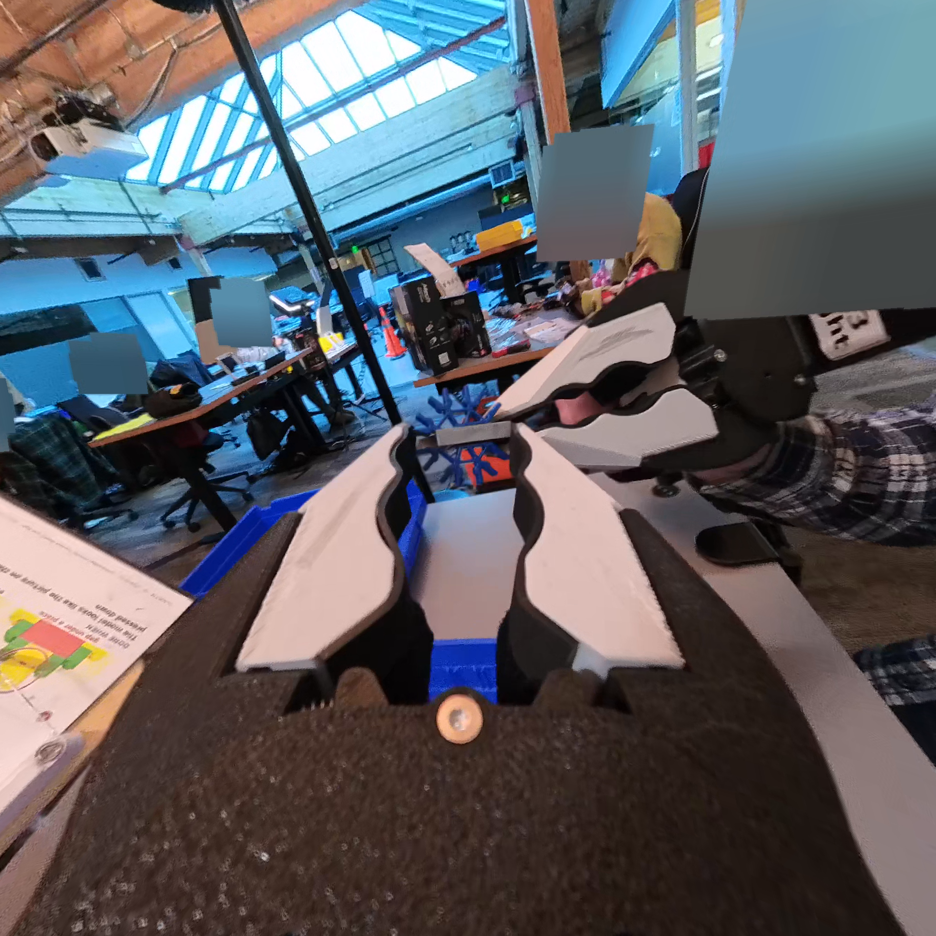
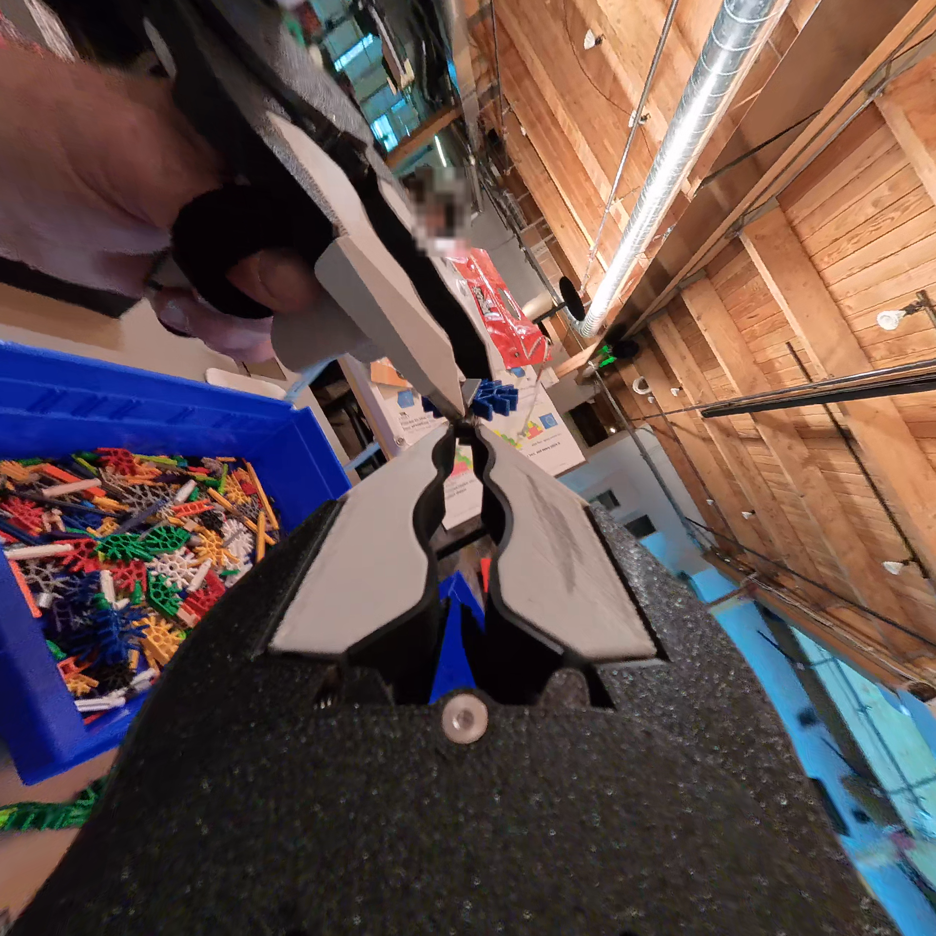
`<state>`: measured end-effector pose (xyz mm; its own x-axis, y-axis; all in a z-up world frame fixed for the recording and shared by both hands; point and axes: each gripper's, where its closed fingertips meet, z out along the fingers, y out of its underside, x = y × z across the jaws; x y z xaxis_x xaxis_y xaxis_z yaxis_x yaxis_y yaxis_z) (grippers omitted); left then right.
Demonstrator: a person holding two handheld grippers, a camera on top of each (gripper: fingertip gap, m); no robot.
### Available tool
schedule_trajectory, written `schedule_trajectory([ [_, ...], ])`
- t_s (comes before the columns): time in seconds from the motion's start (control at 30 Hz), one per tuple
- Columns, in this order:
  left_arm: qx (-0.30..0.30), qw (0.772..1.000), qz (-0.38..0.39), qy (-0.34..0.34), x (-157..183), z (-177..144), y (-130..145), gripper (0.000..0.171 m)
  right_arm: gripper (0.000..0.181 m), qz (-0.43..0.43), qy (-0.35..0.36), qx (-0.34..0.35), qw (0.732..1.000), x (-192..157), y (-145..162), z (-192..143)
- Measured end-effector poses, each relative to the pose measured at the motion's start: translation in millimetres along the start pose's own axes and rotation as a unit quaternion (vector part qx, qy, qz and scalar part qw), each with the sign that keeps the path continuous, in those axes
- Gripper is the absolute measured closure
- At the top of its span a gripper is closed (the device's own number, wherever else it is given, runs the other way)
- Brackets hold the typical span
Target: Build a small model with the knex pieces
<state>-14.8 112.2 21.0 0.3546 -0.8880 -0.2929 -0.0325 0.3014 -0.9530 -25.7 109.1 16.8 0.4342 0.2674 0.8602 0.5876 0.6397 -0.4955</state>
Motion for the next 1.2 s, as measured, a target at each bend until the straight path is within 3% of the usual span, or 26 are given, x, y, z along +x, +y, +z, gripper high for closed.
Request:
schedule_trajectory([
  [0.03,0.001,1.000,-0.008,0.010,1,-1,-1,0.137,0.177,0.007,-0.005,0.007,1.000,0,-2,-1],
  [0.4,-0.032,0.999,0.021,-0.025,-6,1,3,0.135,0.177,-0.119,0.048,-0.058,0.990,4,6,3],
  [0.63,-0.052,0.998,-0.016,-0.013,-6,4,12,0.136,0.177,-0.166,0.045,-0.076,0.982,-1,13,7],
  [0.93,-0.006,0.994,-0.091,0.056,1,1,9,0.137,0.178,-0.136,-0.014,-0.030,0.990,-9,7,5],
  [1.2,0.010,0.992,-0.102,0.072,5,2,9,0.138,0.176,-0.094,-0.037,-0.022,0.995,-8,7,1],
])
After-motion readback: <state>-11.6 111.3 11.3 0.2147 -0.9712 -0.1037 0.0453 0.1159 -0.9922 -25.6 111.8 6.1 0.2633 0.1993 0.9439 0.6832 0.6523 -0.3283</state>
